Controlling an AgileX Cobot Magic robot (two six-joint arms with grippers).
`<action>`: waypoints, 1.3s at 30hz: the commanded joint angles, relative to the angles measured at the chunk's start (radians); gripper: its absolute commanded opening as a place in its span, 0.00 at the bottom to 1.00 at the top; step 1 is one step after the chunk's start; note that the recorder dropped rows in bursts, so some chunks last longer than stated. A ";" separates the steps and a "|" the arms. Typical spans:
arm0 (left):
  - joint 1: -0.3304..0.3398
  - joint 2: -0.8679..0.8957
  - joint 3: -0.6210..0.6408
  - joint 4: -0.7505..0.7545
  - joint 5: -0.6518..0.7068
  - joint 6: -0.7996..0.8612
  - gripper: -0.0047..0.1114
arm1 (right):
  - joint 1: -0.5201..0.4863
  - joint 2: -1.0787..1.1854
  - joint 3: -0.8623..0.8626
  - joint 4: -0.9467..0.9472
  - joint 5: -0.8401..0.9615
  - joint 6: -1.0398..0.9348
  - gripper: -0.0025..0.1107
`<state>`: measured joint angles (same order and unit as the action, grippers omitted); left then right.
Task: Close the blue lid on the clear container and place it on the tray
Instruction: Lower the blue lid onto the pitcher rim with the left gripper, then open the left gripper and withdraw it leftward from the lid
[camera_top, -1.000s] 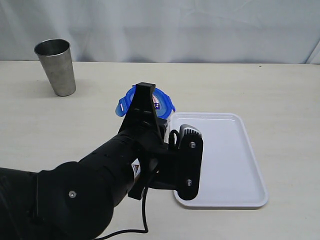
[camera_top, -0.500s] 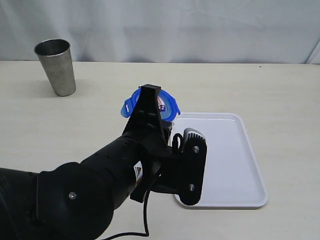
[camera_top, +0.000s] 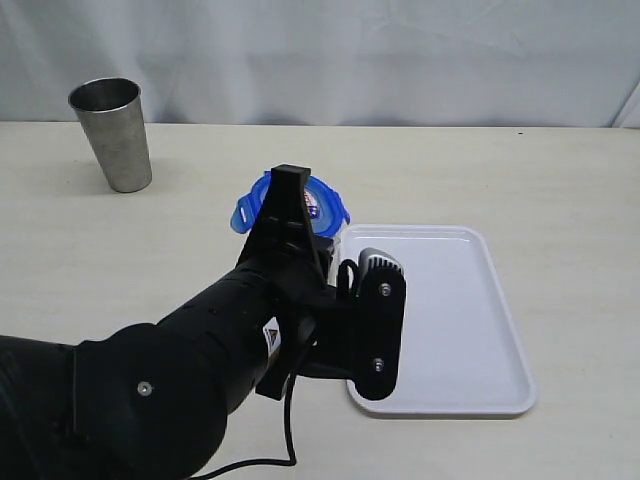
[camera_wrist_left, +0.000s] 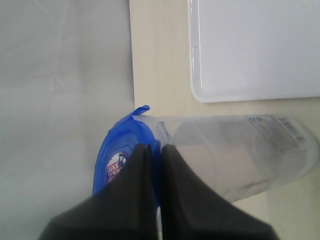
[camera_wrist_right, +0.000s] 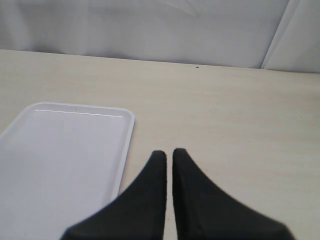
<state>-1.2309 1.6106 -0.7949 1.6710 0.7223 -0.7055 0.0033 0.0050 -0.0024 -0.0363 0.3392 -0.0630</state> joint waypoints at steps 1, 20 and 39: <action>0.000 -0.002 0.003 -0.026 0.008 -0.005 0.04 | -0.006 -0.005 0.002 -0.001 0.002 -0.001 0.06; 0.000 -0.002 0.003 -0.037 0.008 -0.005 0.29 | -0.006 -0.005 0.002 -0.001 0.002 -0.001 0.06; -0.002 -0.041 0.003 -0.166 0.025 -0.055 0.55 | -0.006 -0.005 0.002 -0.001 0.002 -0.001 0.06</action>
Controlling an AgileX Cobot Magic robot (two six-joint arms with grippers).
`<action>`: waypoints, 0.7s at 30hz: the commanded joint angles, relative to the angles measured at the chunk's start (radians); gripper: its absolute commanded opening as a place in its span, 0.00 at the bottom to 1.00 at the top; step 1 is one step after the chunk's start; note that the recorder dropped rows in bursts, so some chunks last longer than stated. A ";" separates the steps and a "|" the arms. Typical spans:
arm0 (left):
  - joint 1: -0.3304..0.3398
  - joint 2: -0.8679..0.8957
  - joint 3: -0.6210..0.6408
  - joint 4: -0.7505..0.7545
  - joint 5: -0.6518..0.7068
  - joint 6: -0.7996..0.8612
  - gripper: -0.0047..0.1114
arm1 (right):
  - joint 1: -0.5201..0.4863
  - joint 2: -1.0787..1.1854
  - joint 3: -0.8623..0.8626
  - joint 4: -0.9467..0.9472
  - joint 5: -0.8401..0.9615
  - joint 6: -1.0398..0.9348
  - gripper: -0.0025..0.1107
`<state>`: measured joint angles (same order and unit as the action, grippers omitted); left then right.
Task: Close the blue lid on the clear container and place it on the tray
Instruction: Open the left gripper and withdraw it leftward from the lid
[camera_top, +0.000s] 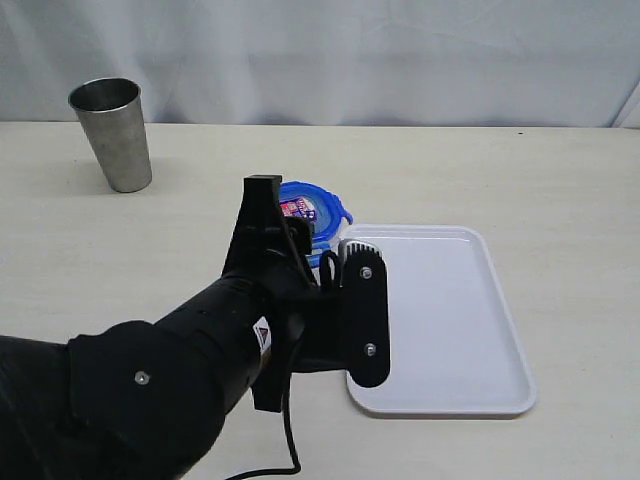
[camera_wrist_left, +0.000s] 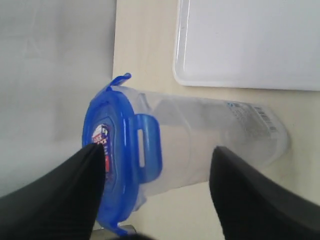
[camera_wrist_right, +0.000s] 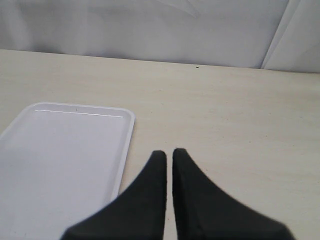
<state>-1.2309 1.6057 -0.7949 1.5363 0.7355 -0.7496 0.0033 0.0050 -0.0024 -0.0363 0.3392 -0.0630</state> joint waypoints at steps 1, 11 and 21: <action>-0.002 -0.054 0.003 -0.034 0.011 -0.011 0.55 | -0.006 -0.005 0.002 -0.001 0.002 -0.001 0.06; -0.002 -0.117 0.003 -0.259 0.013 0.085 0.55 | -0.006 -0.005 0.002 -0.001 0.002 -0.001 0.06; 0.000 -0.119 0.003 -0.347 0.297 0.035 0.35 | -0.006 -0.005 0.002 -0.001 0.002 -0.001 0.06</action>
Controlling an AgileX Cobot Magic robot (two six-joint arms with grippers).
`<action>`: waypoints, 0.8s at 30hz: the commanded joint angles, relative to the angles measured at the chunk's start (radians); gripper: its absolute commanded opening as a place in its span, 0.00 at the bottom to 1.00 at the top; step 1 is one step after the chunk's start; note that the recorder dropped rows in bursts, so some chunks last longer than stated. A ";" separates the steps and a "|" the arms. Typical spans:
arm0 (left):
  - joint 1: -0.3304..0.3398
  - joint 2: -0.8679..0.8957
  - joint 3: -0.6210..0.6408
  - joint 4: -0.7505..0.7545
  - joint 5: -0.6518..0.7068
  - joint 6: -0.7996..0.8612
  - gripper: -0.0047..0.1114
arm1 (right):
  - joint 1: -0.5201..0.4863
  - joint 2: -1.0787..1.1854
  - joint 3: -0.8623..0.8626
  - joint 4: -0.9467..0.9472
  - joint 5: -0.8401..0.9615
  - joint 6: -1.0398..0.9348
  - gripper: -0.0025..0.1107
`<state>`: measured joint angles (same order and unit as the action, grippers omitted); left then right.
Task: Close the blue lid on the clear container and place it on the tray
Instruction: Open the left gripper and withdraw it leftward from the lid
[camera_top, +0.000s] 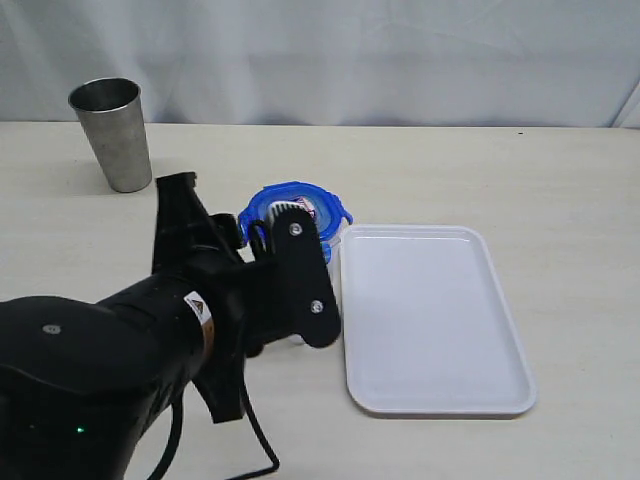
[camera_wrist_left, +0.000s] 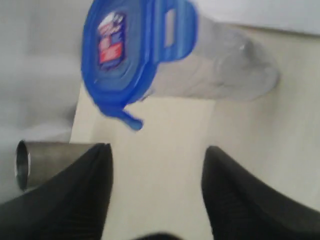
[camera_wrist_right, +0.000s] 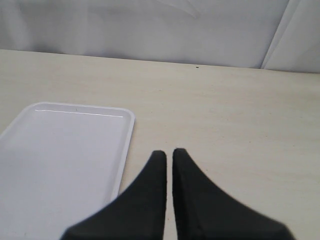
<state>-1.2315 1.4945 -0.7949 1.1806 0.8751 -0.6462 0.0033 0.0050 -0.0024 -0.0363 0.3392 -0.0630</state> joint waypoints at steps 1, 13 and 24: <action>0.000 -0.008 0.003 0.024 0.177 -0.095 0.30 | -0.006 -0.005 0.002 -0.001 0.002 -0.001 0.06; 0.353 -0.121 0.003 -0.076 -0.308 -0.223 0.04 | -0.006 -0.005 0.002 -0.001 0.002 -0.001 0.06; 0.767 -0.103 0.029 -0.058 -1.142 -0.225 0.04 | -0.006 -0.005 0.002 -0.001 0.002 -0.001 0.06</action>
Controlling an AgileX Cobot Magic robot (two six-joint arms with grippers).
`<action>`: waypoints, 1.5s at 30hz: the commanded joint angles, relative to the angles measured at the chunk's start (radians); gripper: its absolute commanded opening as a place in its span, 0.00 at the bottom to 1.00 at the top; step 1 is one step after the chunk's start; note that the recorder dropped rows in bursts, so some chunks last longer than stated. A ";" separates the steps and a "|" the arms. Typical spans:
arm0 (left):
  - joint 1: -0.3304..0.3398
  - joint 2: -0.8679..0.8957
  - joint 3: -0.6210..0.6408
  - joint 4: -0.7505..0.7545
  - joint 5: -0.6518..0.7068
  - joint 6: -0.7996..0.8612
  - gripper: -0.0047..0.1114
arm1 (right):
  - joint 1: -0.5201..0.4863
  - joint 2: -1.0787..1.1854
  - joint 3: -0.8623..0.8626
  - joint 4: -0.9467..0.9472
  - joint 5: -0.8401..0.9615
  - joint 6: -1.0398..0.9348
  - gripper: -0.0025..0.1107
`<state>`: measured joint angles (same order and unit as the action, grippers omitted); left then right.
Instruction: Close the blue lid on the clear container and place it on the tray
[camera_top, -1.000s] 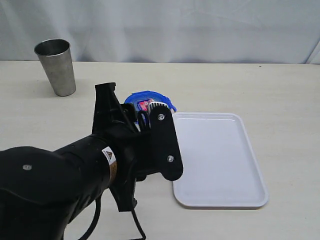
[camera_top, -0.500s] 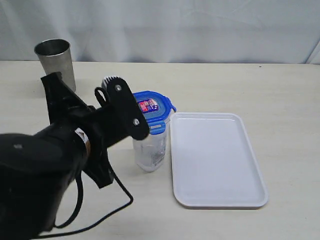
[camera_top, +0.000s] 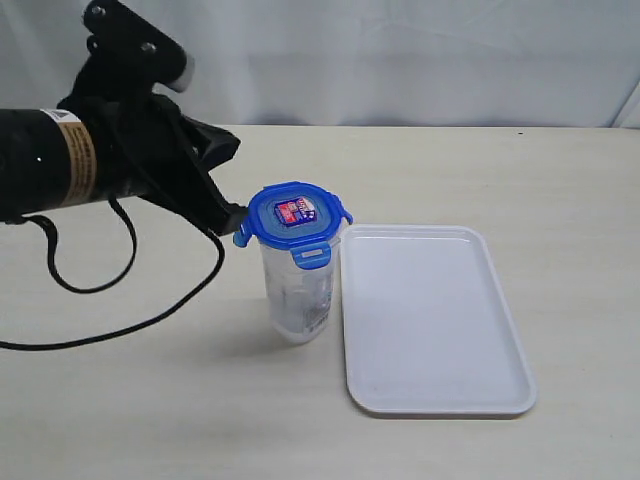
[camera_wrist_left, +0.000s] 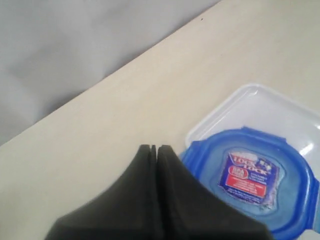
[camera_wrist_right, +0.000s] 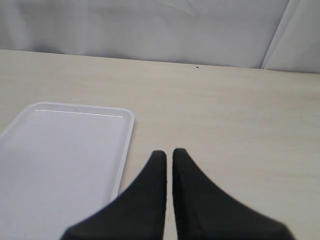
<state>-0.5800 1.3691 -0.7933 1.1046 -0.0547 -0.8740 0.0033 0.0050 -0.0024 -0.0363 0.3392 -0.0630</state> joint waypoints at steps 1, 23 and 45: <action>0.157 0.031 0.044 0.018 -0.279 0.012 0.04 | -0.006 -0.005 0.002 -0.001 0.002 -0.001 0.06; 0.427 0.325 0.192 -0.033 -1.000 0.459 0.04 | -0.006 -0.005 0.002 -0.001 0.002 -0.001 0.06; 0.427 0.330 0.192 -0.087 -0.978 0.507 0.04 | 0.159 0.153 -0.185 0.357 -0.388 0.109 0.06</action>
<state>-0.1550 1.6925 -0.6078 1.0451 -1.0308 -0.3765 0.1213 0.0734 -0.1324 0.3363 -0.0772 0.0621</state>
